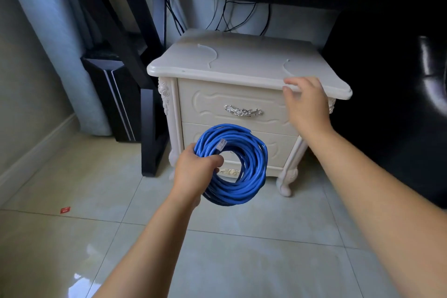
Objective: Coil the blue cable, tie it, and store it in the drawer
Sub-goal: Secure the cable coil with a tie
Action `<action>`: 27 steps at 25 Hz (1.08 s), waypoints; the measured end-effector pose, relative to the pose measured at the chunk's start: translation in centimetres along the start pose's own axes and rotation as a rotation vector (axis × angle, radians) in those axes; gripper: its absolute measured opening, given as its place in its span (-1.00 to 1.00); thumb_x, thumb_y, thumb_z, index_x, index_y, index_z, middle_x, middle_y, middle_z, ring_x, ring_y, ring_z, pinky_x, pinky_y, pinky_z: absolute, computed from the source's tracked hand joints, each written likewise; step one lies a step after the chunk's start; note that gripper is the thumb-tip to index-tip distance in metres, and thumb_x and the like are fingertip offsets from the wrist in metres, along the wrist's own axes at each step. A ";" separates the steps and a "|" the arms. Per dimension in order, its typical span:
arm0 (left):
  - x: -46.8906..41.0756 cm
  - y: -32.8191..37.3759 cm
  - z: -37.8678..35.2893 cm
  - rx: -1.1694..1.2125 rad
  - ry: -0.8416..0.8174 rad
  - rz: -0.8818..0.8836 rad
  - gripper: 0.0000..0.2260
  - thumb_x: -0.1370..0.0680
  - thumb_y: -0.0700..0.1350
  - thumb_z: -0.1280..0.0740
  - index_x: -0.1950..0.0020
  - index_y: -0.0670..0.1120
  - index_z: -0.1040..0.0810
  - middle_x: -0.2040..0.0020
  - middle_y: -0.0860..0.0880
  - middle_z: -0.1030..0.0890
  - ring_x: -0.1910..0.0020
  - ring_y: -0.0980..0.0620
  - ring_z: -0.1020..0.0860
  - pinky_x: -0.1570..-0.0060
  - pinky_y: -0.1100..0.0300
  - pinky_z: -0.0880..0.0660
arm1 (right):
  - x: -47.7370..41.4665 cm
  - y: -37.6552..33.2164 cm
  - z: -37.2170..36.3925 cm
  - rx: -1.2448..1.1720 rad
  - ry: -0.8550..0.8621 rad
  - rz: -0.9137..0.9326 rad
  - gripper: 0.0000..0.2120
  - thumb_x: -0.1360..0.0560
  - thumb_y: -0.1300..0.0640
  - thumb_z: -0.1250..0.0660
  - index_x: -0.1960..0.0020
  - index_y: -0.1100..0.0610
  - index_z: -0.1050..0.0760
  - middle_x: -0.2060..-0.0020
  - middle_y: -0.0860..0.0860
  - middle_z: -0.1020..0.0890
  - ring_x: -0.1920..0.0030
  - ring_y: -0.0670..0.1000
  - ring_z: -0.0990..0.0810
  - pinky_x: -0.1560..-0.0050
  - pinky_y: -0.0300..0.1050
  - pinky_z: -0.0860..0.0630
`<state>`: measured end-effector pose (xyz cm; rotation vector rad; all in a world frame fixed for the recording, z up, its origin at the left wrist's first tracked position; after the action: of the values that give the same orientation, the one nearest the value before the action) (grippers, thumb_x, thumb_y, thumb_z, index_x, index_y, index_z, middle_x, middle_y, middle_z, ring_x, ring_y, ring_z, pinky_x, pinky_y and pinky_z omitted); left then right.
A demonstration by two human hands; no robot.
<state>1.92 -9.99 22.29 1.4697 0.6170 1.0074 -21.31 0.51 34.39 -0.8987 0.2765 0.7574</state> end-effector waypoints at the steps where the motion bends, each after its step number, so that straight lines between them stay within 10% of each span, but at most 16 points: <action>1: -0.1 0.0 -0.2 0.007 -0.001 0.004 -0.84 -0.40 -0.33 -0.37 0.08 -0.13 -0.50 0.30 -0.09 -0.53 0.39 0.01 -0.48 0.35 0.17 -0.44 | -1.8 -0.1 -0.4 0.080 -0.019 0.025 -0.71 -0.60 0.18 -0.24 -0.28 0.18 -0.55 -0.27 0.16 -0.50 -0.32 0.14 -0.42 -0.27 -0.22 -0.24; 7: -0.4 -0.1 -0.6 -0.029 -0.041 -0.002 -0.81 -0.38 -0.34 -0.37 0.09 -0.13 -0.50 0.34 -0.04 -0.50 0.48 0.09 -0.44 0.44 0.24 -0.43 | -6.9 4.5 -2.8 0.435 -0.157 -0.226 -0.51 -0.63 -0.06 -0.15 -0.40 0.25 -0.40 -0.35 0.27 -0.41 -0.38 0.28 -0.32 -0.37 0.03 -0.26; 15: -0.6 0.0 -0.3 -0.047 -0.043 -0.003 -0.79 -0.37 -0.33 -0.38 0.02 -0.15 -0.53 0.33 -0.05 -0.51 0.40 0.03 -0.46 0.34 0.14 -0.46 | -6.8 3.1 -1.3 0.346 0.031 -0.207 -0.76 -0.60 0.06 -0.23 -0.10 0.14 -0.61 -0.13 0.16 -0.60 -0.24 0.22 -0.46 -0.15 0.00 -0.40; 20: -0.2 0.1 0.7 -0.021 -0.012 0.013 -0.81 -0.39 -0.32 -0.38 0.04 -0.15 -0.51 0.30 -0.09 -0.54 0.37 -0.01 -0.49 0.32 0.14 -0.46 | 2.6 -4.1 -1.8 -0.622 -0.215 -0.174 -0.89 -0.61 0.27 -0.22 -0.03 0.09 -0.48 0.29 0.10 -0.62 0.41 -0.05 -0.61 0.35 -0.15 -0.58; 27: 2.3 -0.4 2.8 0.062 0.062 0.035 -0.87 -0.39 -0.33 -0.36 0.20 -0.12 -0.49 0.37 -0.08 -0.50 0.40 -0.04 -0.46 0.34 0.16 -0.40 | 12.8 -6.6 1.0 -1.398 -0.509 -0.504 -0.70 -0.57 0.33 -0.03 0.02 0.25 -0.55 0.05 0.21 -0.71 -0.07 0.17 -0.69 -0.01 -0.07 -0.64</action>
<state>5.46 -9.44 22.64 1.5128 0.6740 1.0723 -7.67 4.84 32.34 -1.9107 -1.0418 0.6085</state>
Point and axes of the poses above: each hand's wrist, its own x-axis away from the middle knuckle, its own z-axis out of the back of the hand, y = z × x, the point moved 8 cm from there along -x, towards the middle knuckle
